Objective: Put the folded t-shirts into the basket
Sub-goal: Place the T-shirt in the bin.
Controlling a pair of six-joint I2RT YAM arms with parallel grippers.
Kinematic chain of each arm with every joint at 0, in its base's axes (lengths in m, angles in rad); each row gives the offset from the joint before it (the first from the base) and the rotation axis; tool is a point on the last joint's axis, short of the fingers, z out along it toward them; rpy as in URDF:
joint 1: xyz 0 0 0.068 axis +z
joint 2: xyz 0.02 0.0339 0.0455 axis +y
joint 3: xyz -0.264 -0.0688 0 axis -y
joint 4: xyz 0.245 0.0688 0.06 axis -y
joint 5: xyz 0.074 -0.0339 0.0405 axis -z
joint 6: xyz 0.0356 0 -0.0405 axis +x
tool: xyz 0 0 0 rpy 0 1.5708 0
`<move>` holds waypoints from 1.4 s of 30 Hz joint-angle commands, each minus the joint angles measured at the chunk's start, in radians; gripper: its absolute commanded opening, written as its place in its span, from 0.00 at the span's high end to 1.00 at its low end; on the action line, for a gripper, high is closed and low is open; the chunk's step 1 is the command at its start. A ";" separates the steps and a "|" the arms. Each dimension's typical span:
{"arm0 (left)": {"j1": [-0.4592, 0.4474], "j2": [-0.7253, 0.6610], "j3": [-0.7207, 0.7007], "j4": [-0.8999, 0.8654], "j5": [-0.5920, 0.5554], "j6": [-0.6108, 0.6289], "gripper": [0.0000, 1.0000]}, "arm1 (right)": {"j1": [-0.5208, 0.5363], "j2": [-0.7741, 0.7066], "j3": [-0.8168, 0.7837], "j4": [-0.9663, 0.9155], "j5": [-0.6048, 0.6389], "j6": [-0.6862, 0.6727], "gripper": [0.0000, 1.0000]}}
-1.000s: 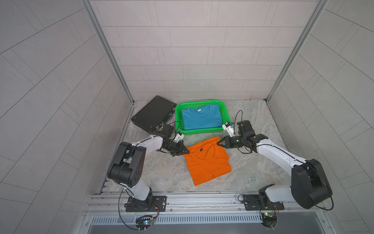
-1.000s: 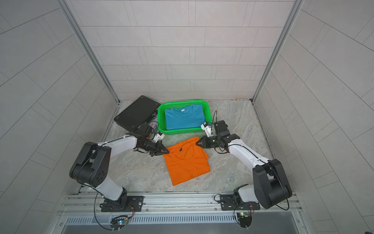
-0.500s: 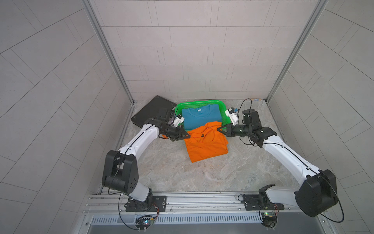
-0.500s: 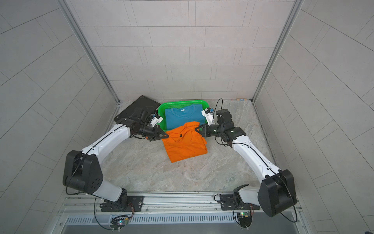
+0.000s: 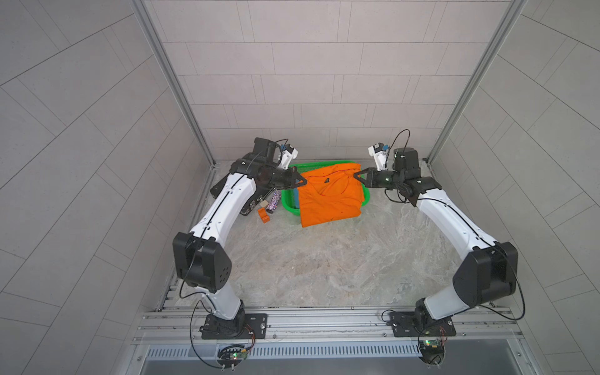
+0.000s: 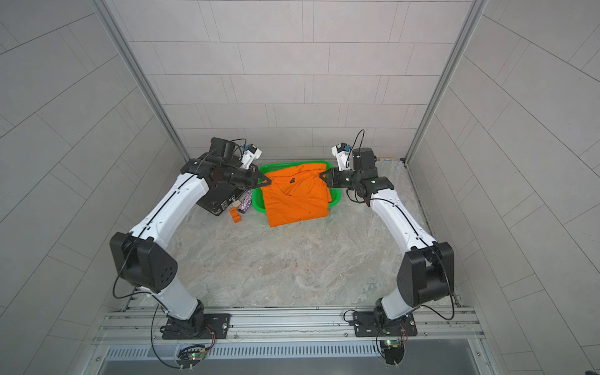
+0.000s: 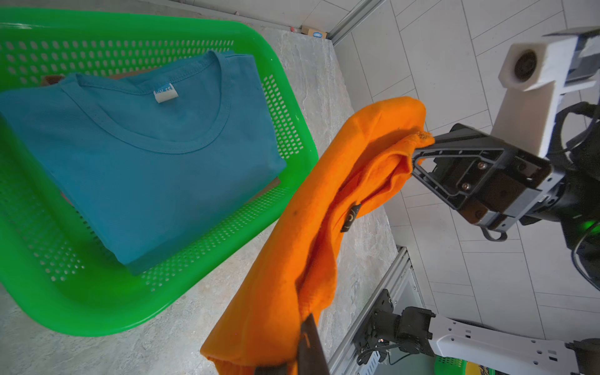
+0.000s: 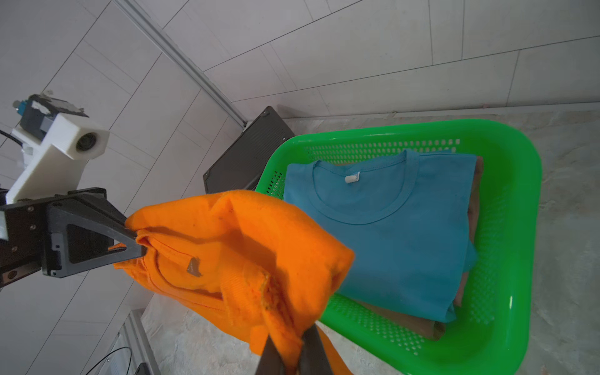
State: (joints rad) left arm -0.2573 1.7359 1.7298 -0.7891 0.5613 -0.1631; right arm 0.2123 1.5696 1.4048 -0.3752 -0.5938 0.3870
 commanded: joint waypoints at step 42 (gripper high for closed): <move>0.035 0.423 0.227 0.253 -0.210 0.167 1.00 | -0.042 0.525 0.353 0.172 -0.016 0.139 1.00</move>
State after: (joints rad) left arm -0.2348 2.1368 1.9137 -0.5533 0.3492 -0.0189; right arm 0.1741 2.0880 1.7332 -0.2367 -0.6064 0.5167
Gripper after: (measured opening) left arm 0.069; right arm 0.075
